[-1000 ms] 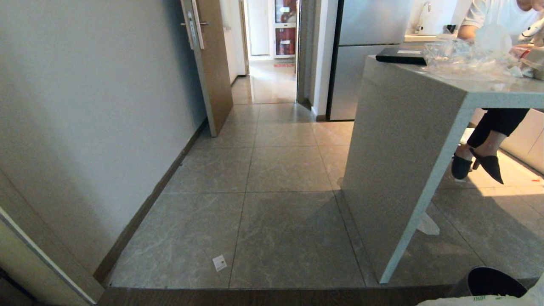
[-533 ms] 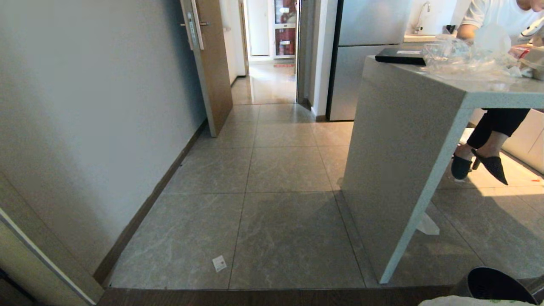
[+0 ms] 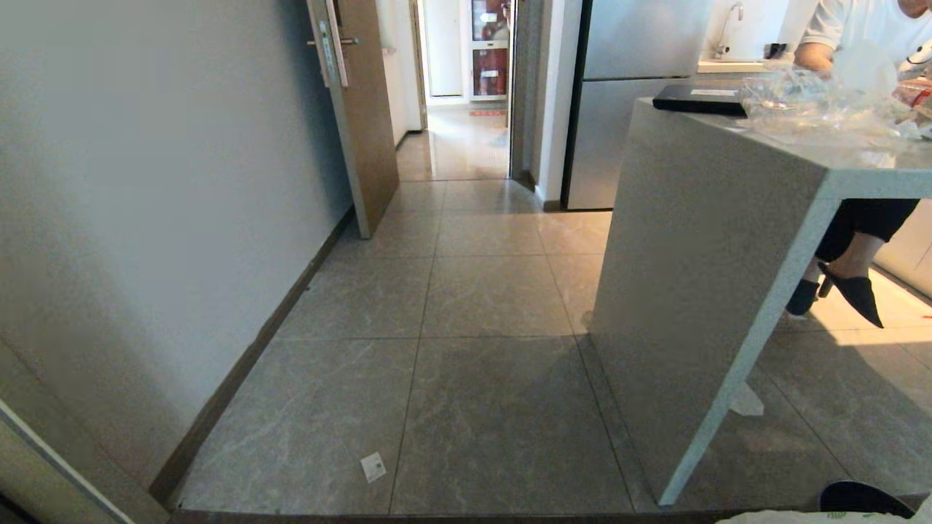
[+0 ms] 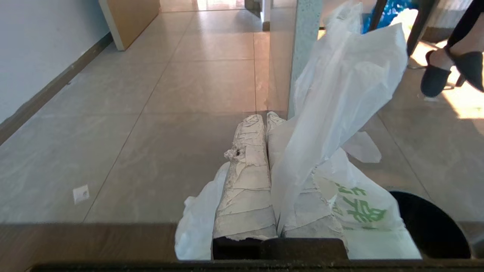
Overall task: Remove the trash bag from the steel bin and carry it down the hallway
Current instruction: Put the trash bag at the door
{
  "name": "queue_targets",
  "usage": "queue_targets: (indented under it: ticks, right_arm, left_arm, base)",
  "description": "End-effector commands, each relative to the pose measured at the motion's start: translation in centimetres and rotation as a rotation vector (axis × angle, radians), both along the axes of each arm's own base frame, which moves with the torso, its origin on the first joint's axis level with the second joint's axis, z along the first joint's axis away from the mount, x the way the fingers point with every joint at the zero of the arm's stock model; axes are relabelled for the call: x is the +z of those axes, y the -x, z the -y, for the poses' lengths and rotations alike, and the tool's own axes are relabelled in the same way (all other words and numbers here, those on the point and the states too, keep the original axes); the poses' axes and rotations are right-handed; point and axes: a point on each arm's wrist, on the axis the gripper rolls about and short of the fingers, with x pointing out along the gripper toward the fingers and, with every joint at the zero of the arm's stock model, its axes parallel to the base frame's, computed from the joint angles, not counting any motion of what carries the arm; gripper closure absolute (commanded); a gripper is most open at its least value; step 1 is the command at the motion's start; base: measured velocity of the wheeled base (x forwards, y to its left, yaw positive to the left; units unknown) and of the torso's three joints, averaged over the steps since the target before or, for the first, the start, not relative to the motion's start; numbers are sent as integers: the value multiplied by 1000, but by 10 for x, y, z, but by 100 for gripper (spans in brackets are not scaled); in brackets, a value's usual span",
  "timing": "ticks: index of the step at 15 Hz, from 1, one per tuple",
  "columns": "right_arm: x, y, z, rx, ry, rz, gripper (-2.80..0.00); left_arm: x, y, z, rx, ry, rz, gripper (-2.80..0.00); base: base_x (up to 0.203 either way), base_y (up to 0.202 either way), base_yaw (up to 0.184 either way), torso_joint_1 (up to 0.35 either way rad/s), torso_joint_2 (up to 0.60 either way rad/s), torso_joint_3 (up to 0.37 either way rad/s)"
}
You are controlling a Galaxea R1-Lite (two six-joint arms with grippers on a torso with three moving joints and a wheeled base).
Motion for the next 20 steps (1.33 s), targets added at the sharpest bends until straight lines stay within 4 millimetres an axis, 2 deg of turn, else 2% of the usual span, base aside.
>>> queue_targets:
  ticks: [1,17,20]
  right_arm:
    - [0,0,0,0,0,-1,0]
    - [0,0,0,0,0,-1,0]
    - [0,0,0,0,0,-1,0]
  left_arm:
    - [0,0,0,1,0,-1,0]
    - [0,0,0,1,0,1,0]
    - [0,0,0,1,-2,1,0]
  base:
    - [186,0,1,0,4,5]
    - [189,0,1,3,3,2]
    - [38,0,3,2,1,-1]
